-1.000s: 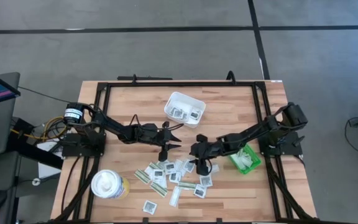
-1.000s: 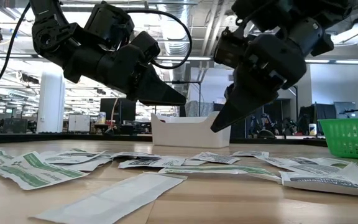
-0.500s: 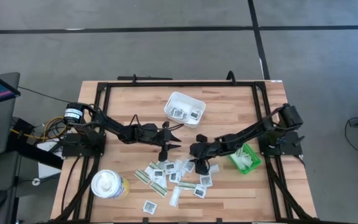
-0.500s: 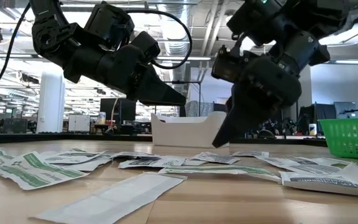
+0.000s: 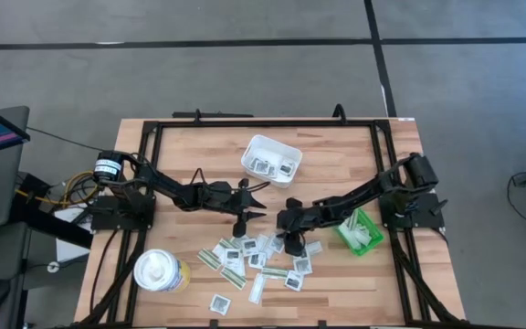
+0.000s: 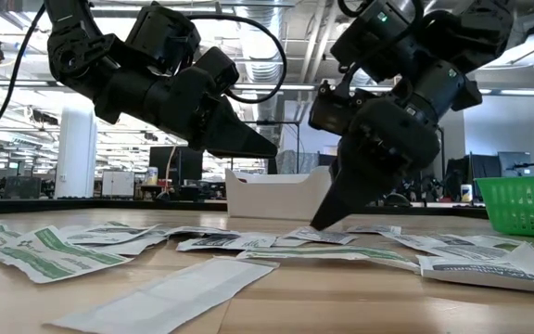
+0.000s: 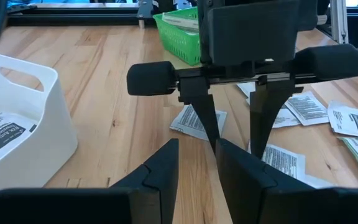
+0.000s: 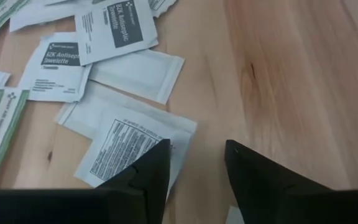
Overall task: Pick & Place First Aid Supplies
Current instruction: Put the towelette pack into the white bin
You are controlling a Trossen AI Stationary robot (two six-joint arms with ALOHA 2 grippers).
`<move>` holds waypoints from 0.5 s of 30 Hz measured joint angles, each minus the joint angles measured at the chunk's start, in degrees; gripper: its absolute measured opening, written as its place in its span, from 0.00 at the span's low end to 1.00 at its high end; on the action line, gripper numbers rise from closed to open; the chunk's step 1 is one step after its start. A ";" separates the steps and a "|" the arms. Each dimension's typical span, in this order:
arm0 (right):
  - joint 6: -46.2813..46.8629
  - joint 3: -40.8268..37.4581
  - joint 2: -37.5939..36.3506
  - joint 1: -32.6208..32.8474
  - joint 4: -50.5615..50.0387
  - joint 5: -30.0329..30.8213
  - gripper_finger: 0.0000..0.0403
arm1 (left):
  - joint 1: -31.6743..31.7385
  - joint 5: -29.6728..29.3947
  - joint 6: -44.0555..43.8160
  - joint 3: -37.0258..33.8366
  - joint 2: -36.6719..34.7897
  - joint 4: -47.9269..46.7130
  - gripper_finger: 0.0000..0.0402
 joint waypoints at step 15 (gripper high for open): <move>-2.75 -0.02 1.53 0.09 3.94 -2.50 0.31 | 0.00 0.00 -0.01 0.00 0.00 0.02 0.27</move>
